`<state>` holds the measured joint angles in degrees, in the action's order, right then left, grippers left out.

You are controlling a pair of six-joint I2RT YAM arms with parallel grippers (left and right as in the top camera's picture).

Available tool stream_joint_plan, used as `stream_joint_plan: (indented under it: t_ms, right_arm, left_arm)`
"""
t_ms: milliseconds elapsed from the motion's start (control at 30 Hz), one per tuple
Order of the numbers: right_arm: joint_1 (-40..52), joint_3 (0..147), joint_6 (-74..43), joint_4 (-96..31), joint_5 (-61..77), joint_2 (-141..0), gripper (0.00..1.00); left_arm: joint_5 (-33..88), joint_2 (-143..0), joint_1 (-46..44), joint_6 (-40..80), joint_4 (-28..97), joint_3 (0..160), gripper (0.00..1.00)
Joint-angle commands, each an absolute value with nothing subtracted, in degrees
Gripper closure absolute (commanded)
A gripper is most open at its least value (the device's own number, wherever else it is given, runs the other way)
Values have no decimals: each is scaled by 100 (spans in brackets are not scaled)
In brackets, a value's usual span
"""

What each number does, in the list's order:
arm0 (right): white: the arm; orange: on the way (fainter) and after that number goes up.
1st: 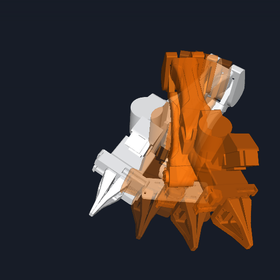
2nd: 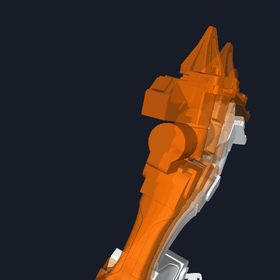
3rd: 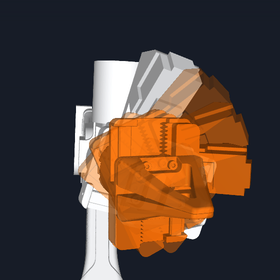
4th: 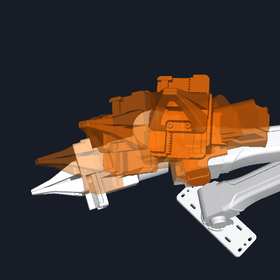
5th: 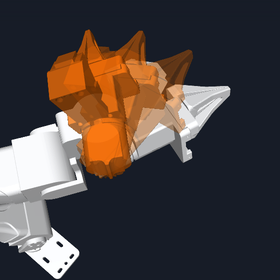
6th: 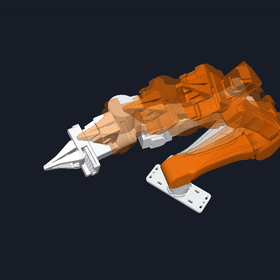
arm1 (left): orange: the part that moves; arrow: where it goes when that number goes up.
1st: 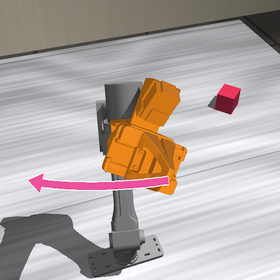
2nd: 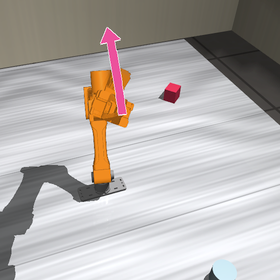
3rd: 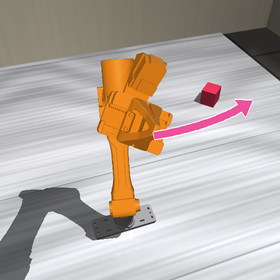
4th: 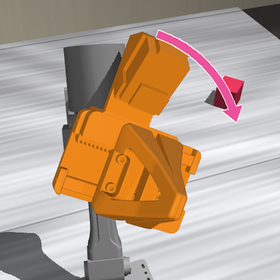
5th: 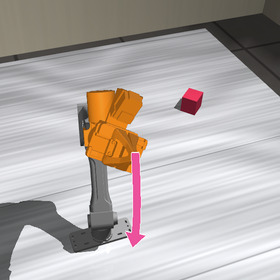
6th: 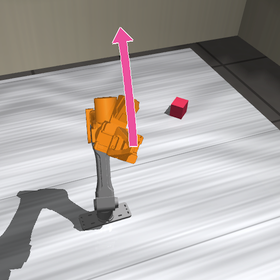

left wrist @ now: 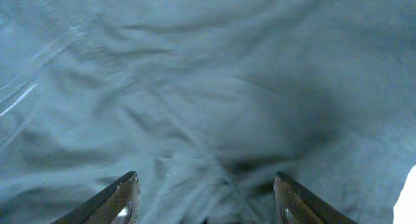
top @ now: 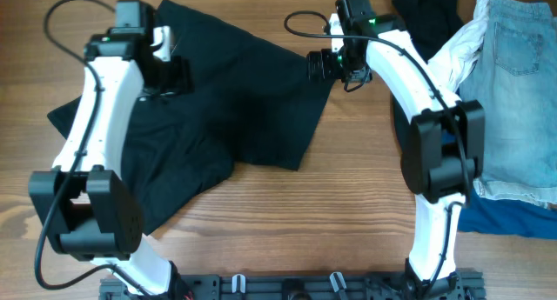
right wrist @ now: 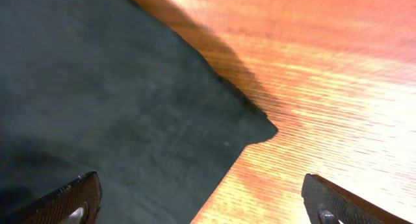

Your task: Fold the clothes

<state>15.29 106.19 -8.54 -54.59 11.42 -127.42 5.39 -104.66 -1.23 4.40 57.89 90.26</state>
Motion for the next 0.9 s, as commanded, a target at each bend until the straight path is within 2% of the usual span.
stream_joint_plan:
  t_ms: [0,67,100,167,400,633,867]
  right_arm:
    - [1619,10562,-751,-5470,1553,-13227,1]
    - [1647,10562,-766,-5459,1553,-13413,6]
    - [1651,10562,-768,-5448,1553,-13517,12]
    - [1653,10562,-768,-5391,1514,-13662,38]
    - [1651,10562,-956,-4812,1181,-13705,94]
    - [1601,10562,-1411,-3444,270,-13712,96]
    - [1181,10567,-1693,-2600,180,-13716,96]
  left_arm:
    - [484,-10361,-489,207,5673,8995,32]
    - [484,-10383,-617,167,5634,8995,32]
    - [473,-10388,-681,167,5625,8995,31]
    - [458,-10394,-790,169,5607,8995,30]
    - [462,-10394,-891,172,5551,8995,29]
    - [462,-10394,-891,172,5437,8995,24]
    - [460,-10394,-888,176,5192,8995,21]
